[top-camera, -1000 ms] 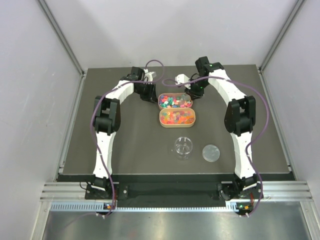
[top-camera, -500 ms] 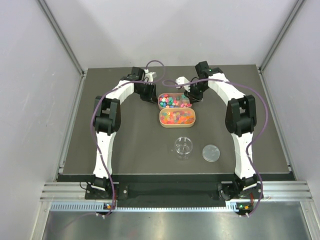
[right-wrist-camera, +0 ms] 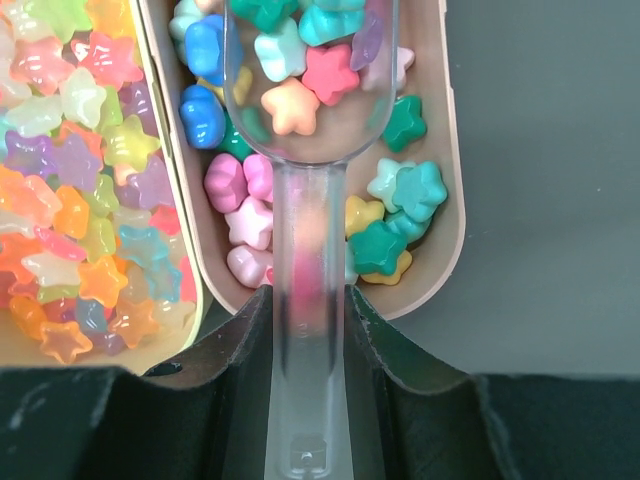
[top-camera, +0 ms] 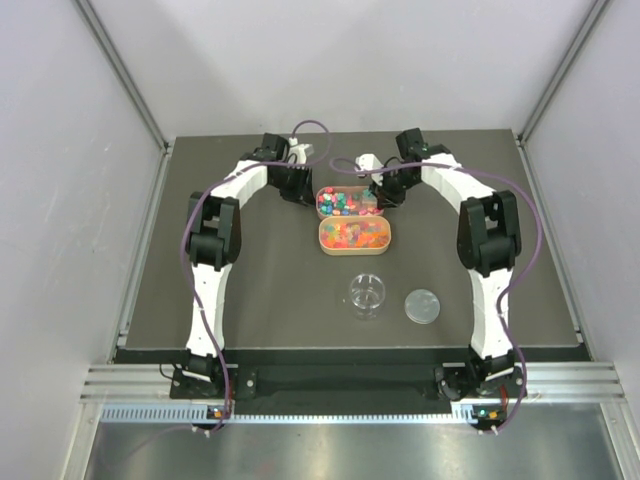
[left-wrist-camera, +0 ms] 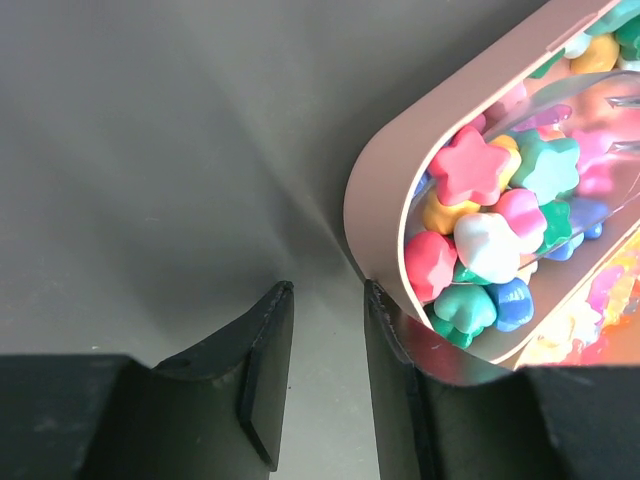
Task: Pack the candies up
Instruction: Scoop the fake candies from the storage box.
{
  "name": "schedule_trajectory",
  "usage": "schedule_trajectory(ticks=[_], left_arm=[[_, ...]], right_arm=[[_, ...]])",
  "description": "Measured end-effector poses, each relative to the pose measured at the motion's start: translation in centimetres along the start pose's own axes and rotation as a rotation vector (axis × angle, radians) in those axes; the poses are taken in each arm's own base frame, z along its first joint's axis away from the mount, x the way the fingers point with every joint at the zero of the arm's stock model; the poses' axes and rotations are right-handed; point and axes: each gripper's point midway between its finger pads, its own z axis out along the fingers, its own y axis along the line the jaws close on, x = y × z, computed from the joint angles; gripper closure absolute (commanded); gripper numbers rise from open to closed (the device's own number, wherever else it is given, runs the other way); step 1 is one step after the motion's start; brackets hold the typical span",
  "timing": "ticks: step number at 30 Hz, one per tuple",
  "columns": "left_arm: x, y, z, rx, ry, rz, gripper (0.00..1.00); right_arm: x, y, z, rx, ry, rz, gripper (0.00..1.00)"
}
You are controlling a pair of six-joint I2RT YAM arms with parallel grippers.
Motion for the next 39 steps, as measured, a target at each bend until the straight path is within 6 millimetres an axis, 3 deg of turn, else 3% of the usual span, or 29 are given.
schedule_trajectory(ticks=[4, 10, 29, 39], left_arm=[[-0.4, 0.2, -0.7, 0.000, -0.001, 0.014, 0.61], [-2.6, 0.9, -2.2, -0.011, -0.052, 0.046, 0.61], [-2.0, 4.2, -3.8, -0.112, -0.011, 0.157, 0.60], [-0.9, 5.2, -3.7, -0.179, 0.046, 0.229, 0.60]], right_arm=[[-0.1, 0.2, 0.1, 0.015, -0.024, 0.004, 1.00], [0.0, 0.3, -0.1, 0.038, -0.054, 0.015, 1.00], [0.3, 2.2, -1.2, 0.058, -0.153, 0.007, 1.00], [-0.3, 1.9, -2.3, 0.042, -0.209, -0.001, 1.00]])
